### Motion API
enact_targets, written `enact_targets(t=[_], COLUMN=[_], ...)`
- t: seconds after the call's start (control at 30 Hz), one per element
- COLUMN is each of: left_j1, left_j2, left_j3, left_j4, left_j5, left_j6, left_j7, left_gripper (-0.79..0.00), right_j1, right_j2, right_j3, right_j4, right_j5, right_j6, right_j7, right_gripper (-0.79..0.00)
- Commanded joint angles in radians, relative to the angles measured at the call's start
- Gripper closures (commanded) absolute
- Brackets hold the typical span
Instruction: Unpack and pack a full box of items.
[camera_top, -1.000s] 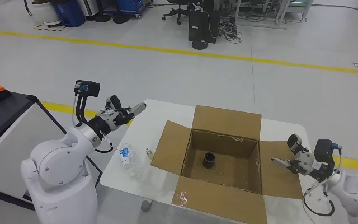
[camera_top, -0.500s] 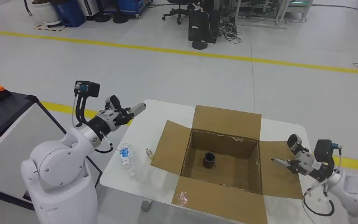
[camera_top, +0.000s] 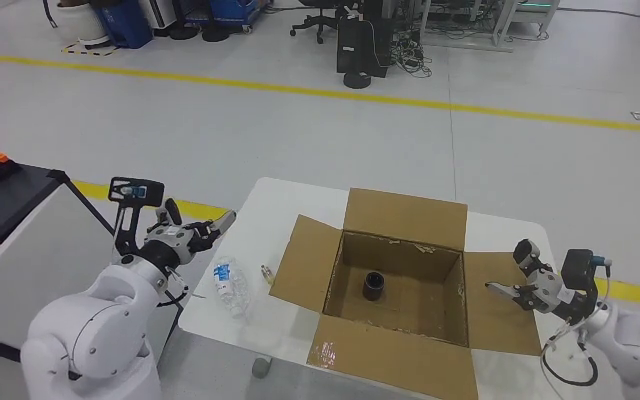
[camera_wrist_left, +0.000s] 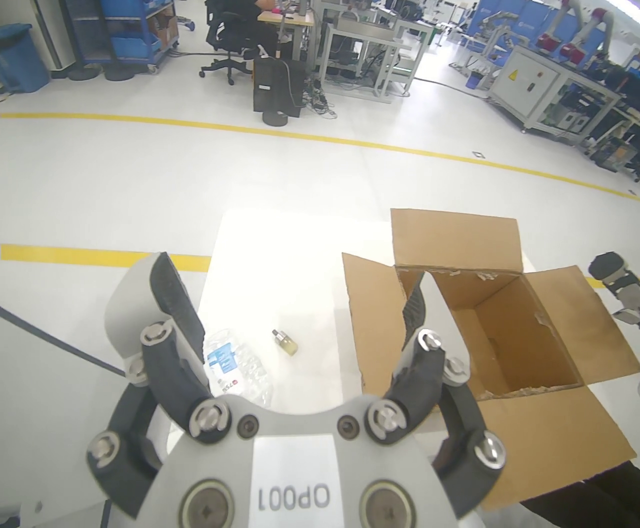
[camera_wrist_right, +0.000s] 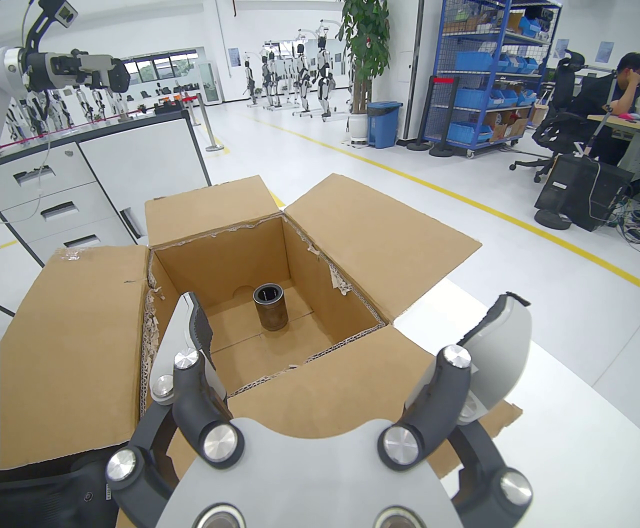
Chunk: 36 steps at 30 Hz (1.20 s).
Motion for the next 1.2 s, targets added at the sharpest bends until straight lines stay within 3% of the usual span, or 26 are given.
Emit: enact_targets(t=[0.0,0.43,0.63,0.73,0.93,1.17], left_j1=[0.010,0.013,0.013,0.013,0.013,0.013], left_j2=[0.005,0.010,0.010,0.010,0.010,0.010], left_j3=[-0.002,0.000,0.000,0.000,0.000,0.000], left_j4=[0.001,0.001,0.001,0.001,0.001,0.001], left_j5=[0.024,0.062,0.062,0.062,0.062,0.062], left_j6=[-0.003,-0.034,-0.034,-0.034,-0.034,-0.034], left_j7=[0.017,0.034,0.034,0.034,0.034,0.034], left_gripper=[-0.785,-0.785,-0.785,-0.785,-0.785,-0.785], right_j1=[0.000,-0.001,0.013,0.016,0.092,0.244], right_j2=[0.000,0.000,0.000,0.017,0.072,0.105], right_j3=[0.000,-0.002,-0.023,-0.037,-0.084,-0.178], right_j4=[0.000,-0.003,-0.092,-0.125,-0.142,-0.148], right_j5=[0.000,0.000,0.091,0.243,0.676,1.002], right_j6=[0.000,0.002,0.000,0.000,0.008,0.198], right_j7=[0.000,0.003,0.085,0.217,0.666,1.071], right_gripper=[-0.785,-0.785,-0.785,-0.785,-0.785,-0.785])
